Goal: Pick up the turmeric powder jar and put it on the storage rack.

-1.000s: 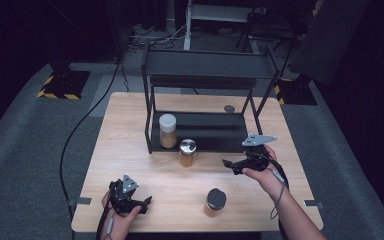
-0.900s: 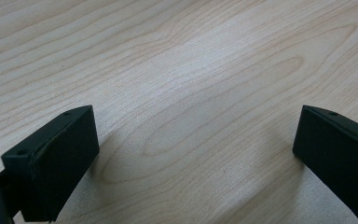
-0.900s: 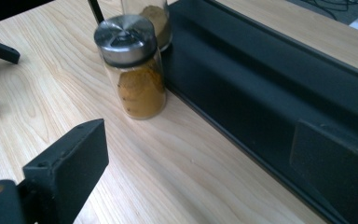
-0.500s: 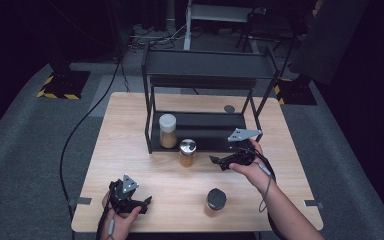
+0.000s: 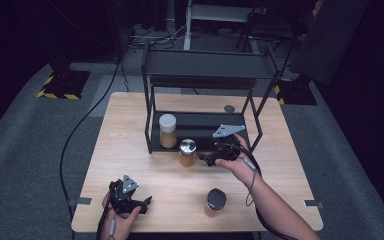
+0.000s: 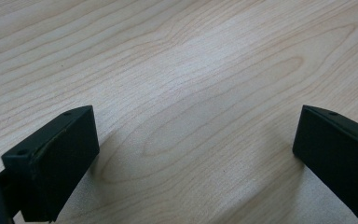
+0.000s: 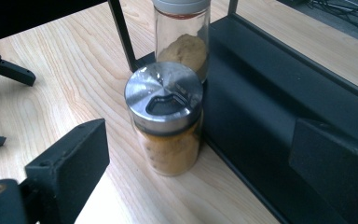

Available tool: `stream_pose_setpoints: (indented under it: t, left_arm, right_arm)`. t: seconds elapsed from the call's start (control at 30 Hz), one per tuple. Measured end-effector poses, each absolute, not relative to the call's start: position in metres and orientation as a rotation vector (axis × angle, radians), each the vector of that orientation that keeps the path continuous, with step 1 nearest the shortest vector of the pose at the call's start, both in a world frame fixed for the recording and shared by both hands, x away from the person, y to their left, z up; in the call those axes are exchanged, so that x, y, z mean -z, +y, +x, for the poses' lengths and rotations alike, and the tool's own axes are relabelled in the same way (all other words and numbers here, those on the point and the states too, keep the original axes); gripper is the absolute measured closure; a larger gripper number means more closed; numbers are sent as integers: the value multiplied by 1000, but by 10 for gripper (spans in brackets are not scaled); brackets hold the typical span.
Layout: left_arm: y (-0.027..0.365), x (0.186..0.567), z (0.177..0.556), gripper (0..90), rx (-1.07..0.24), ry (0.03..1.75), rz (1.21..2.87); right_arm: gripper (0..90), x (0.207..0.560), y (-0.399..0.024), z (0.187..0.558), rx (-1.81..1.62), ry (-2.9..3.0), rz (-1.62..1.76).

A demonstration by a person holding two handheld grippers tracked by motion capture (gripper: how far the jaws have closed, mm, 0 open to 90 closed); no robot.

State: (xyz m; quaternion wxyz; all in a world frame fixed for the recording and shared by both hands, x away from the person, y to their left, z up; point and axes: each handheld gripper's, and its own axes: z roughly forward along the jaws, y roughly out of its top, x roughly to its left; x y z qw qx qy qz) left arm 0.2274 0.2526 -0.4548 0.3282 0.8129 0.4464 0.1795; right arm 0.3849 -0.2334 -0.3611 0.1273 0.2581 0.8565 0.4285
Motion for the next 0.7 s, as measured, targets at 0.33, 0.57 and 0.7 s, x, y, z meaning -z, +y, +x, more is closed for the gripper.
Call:
stream_pose_setpoints:
  t: [0.33,0.57,0.7]
  left_arm:
    - [253,455,227,0,-470,1168,2128]
    - [253,455,227,0,-470,1168,2128]
    - [253,455,227,0,-470,1168,2128]
  right_arm:
    - [55,367,-210,396,-1247,2520,749]
    - [59,372,-196,402,-1239,2537,723]
    - [63,376,-190,407,-1232,2553,718]
